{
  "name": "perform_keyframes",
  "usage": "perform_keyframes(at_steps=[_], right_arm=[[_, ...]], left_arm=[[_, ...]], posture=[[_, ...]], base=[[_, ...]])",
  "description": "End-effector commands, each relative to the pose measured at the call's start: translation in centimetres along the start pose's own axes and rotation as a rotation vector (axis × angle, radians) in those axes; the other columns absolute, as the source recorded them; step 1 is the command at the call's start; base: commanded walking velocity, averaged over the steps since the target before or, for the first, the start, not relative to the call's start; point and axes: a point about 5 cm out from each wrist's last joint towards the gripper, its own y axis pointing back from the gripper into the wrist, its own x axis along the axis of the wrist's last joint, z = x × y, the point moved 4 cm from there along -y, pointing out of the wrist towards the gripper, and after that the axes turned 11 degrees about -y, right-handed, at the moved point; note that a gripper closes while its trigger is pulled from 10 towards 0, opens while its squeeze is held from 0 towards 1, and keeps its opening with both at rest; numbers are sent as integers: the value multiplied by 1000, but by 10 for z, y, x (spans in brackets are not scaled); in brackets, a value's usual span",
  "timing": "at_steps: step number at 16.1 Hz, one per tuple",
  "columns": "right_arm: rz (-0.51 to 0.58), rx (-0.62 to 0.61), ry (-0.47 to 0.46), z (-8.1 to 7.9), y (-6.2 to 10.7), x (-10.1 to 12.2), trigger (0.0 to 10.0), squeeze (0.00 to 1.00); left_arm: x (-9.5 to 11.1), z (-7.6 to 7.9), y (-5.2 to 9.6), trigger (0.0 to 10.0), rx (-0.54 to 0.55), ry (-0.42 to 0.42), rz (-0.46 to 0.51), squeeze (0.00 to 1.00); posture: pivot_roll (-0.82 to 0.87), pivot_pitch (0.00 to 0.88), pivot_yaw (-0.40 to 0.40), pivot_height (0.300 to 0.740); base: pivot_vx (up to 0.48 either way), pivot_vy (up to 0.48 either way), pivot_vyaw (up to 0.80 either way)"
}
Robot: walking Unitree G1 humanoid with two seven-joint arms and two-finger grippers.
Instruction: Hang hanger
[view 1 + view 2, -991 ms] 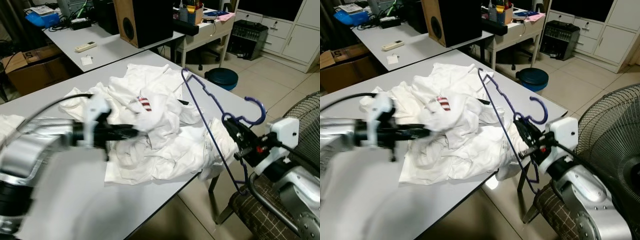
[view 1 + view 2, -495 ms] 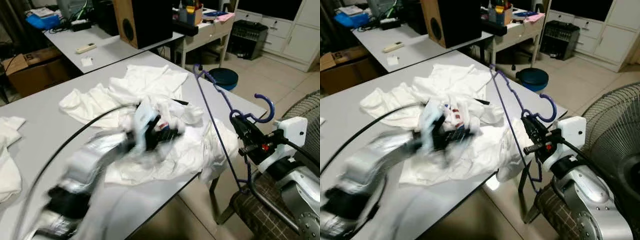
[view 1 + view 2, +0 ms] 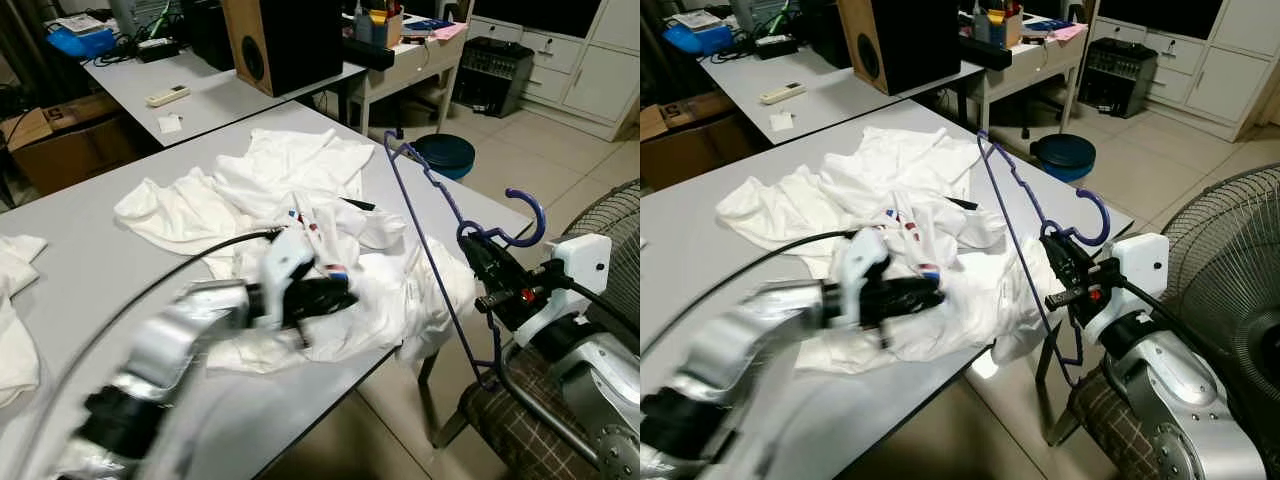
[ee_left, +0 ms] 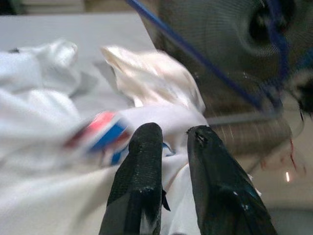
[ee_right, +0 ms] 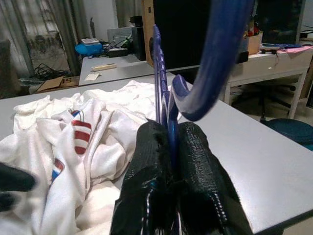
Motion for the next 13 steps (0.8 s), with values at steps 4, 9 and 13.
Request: perform_keyframes(at_steps=[4,9,13], right_arm=[[2,-2,5,2,2,4,10000,0],[-14,30,7,-1,-3,2,10000,0],[-12,32,3,-2,-4,2,10000,0]], left_arm=[[-3,-20,50,10000,37,-70,-83,1000],[-39,-47,75,10000,221,-100,-292,965],[-47,-39,51,10000,227,-98,-262,0]], posture=[[-59,0,91,740],[-41,0,72,740],[-41,0,72,740]], base=[[0,0,0],[0,0,0],[0,0,0]])
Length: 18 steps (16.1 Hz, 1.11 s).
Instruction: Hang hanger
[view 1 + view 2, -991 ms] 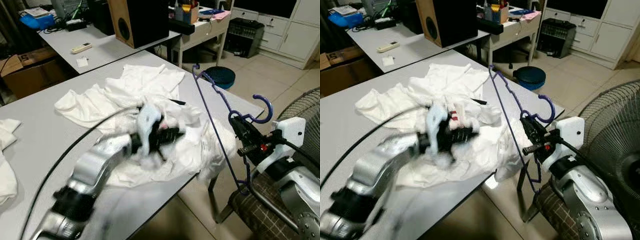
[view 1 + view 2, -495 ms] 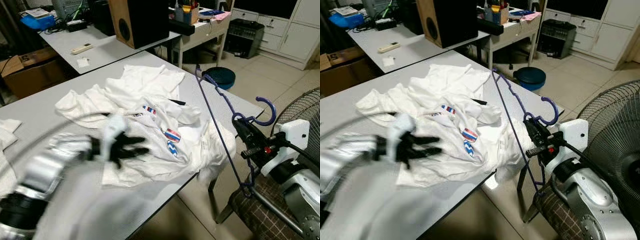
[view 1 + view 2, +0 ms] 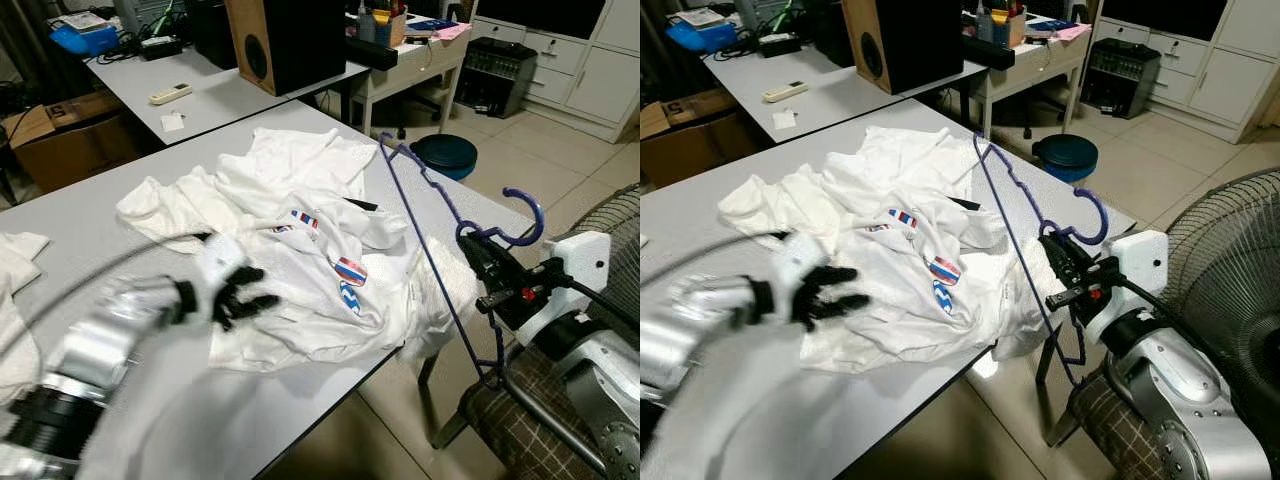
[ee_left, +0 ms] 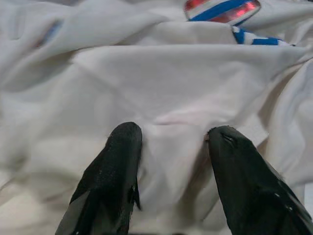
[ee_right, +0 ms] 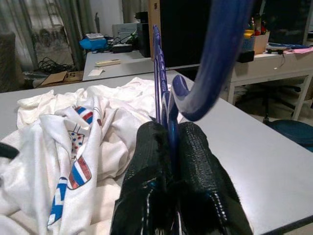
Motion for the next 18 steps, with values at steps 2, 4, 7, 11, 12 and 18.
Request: perform_keyframes(at_steps=[2,4,7,11,12,18], right_arm=[[-1,4,-10,-1,-1,0,10000,0],[-8,8,-4,-3,-1,-2,10000,0],[-13,9,-1,-3,-1,-3,10000,0],[-16,11,-4,-4,-1,-5,10000,0],[-17,13,-5,-4,-1,-5,10000,0],[-9,8,-16,-2,-1,-4,10000,0]], left_arm=[[-6,2,-6,4863,7,-35,-27,0],[-8,-1,-13,0,27,-88,-53,0],[-8,-2,-16,0,24,-107,-54,0],[-5,-5,-15,0,36,-97,-17,0],[-3,-6,-14,0,41,-84,4,0],[45,-45,17,0,125,128,297,0]], posture=[[-45,0,77,740],[-47,0,82,740],[-48,0,84,740],[-42,0,77,740],[-42,0,77,740],[-33,0,73,740]], base=[[0,0,0],[0,0,0],[0,0,0],[0,0,0],[0,0,0],[0,0,0]])
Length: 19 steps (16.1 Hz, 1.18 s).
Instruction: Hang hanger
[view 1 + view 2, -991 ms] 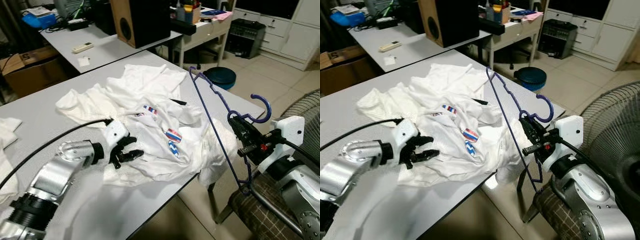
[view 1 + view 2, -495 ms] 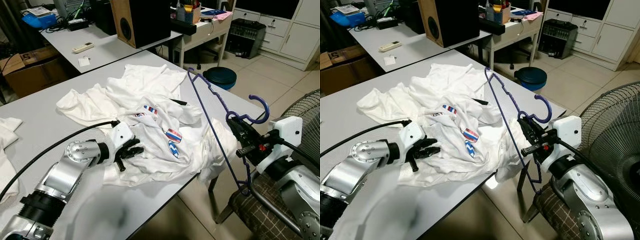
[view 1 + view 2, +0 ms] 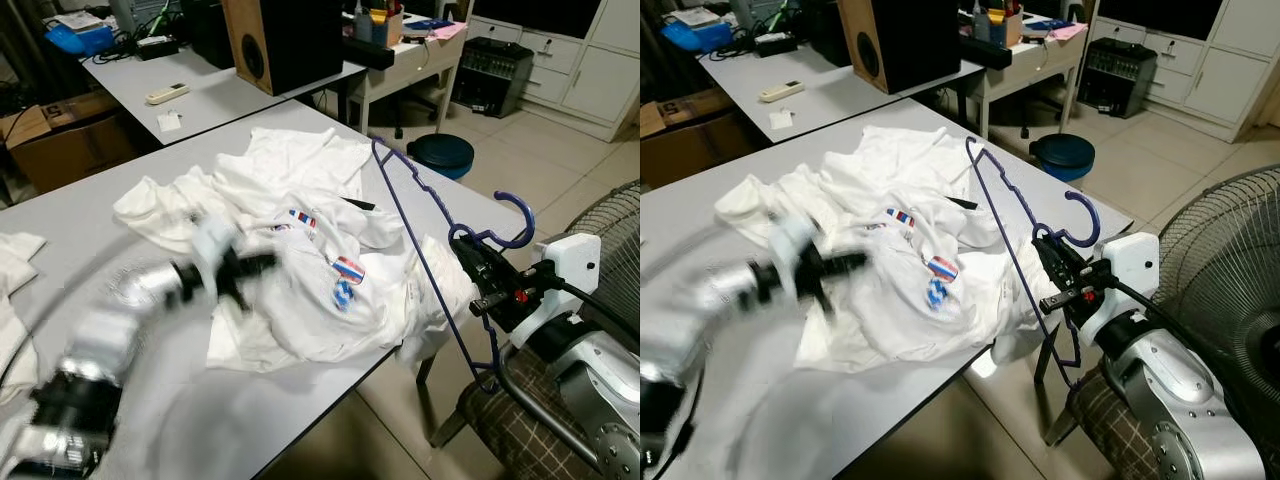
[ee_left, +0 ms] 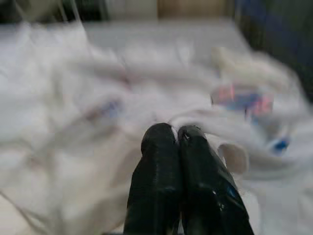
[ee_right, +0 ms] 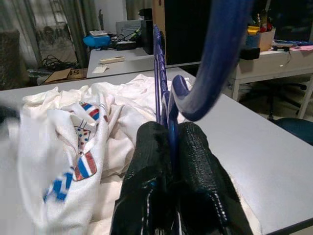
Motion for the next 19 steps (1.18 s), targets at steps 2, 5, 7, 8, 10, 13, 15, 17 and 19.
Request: perform_keyframes(at_steps=[2,5,7,8,10,13,15,17,19], right_arm=[[10,-4,-15,1,0,0,10000,0],[18,-9,-29,1,0,1,10000,0],[13,-5,-32,0,-1,-1,10000,0],[11,-1,-33,-1,-2,-2,10000,0],[8,-1,-34,-1,-1,-2,10000,0],[2,0,-35,-2,0,-4,10000,0],[1,-1,-35,-2,1,-4,10000,0],[1,-4,-36,-2,2,-4,10000,0],[1,-5,-36,-3,3,-4,10000,0]], left_arm=[[48,-26,13,0,74,71,204,0],[67,-77,29,0,355,295,319,0],[38,-103,38,0,581,334,174,0],[22,-105,40,0,624,358,110,0],[3,-98,40,0,641,367,12,0],[-25,-80,35,10000,585,298,-191,0],[-20,-79,34,10000,547,204,-165,1000],[-23,-74,44,10000,468,80,-227,1000],[-31,-74,58,10000,434,8,-323,1000]], posture=[[-32,0,75,740],[-26,0,76,740],[-21,0,77,740],[-21,0,77,740],[-22,0,80,740],[-26,0,86,740],[-28,0,88,740],[-27,0,90,740],[-26,0,91,740]], base=[[0,0,0],[0,0,0],[0,0,0],[0,0,0],[0,0,0],[0,0,0],[0,0,0],[0,0,0],[0,0,0]])
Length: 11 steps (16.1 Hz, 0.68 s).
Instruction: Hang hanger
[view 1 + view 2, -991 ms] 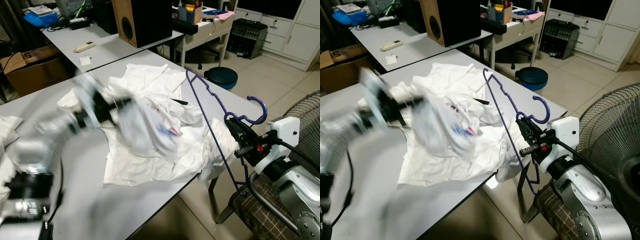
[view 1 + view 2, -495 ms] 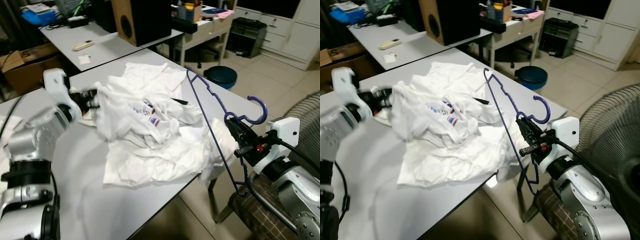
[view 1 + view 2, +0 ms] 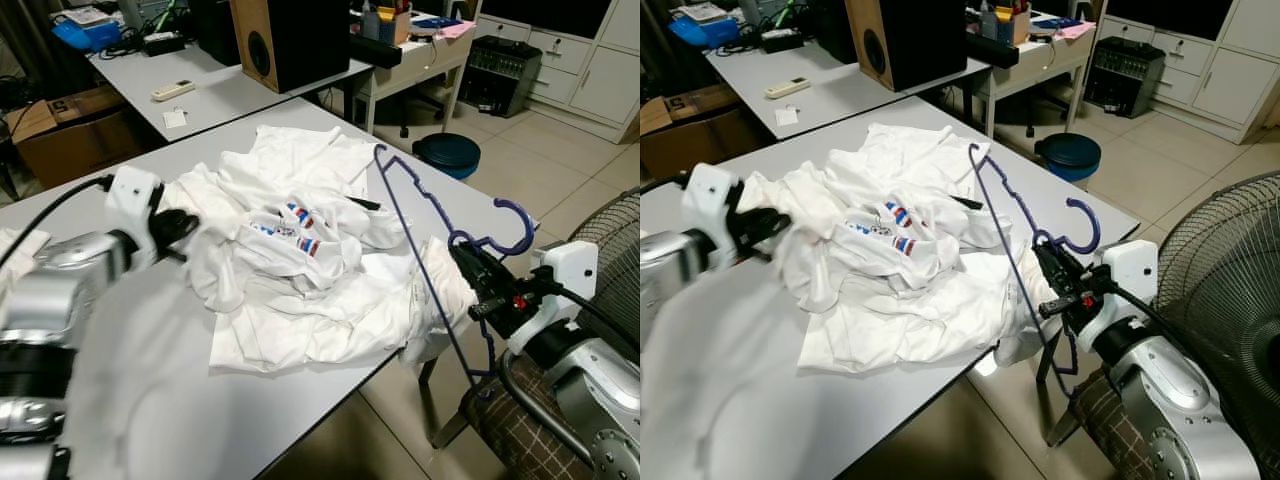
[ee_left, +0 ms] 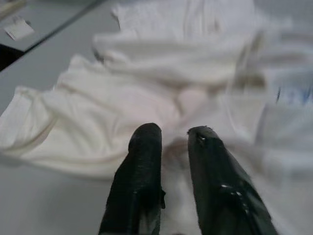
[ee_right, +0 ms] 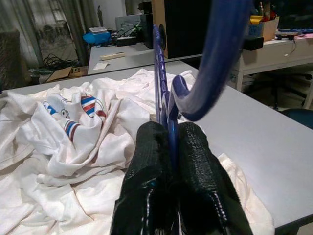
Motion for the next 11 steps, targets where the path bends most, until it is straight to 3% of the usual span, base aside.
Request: perform_keyframes(at_steps=[1,2,3,6,7,8,11], right_arm=[[10,11,-1,-3,1,3,10000,0],[8,12,-2,-3,1,2,10000,0],[6,14,-3,-3,1,2,10000,0],[3,21,-4,-4,0,1,10000,0],[2,26,-4,-5,-1,1,10000,0],[2,29,-4,-6,-2,1,10000,0],[0,39,1,-8,-3,0,10000,0]], left_arm=[[-5,-1,5,10000,-19,-62,-42,1000],[-8,-3,11,10000,-46,-101,-68,1000],[-1,1,17,10000,-97,-81,-27,1000],[24,28,24,10000,-277,-37,135,1000],[26,51,26,10000,-390,-60,155,898],[23,62,24,10000,-422,-72,142,0],[-1,84,4,10000,-383,-160,37,0]], posture=[[-26,0,91,740],[-26,0,91,740],[-26,0,91,740],[-18,0,85,740],[-13,0,83,740],[-14,0,83,740],[-20,0,88,740]], base=[[0,0,0],[0,0,0],[0,0,0],[0,0,0],[0,0,0],[0,0,0],[0,0,0]])
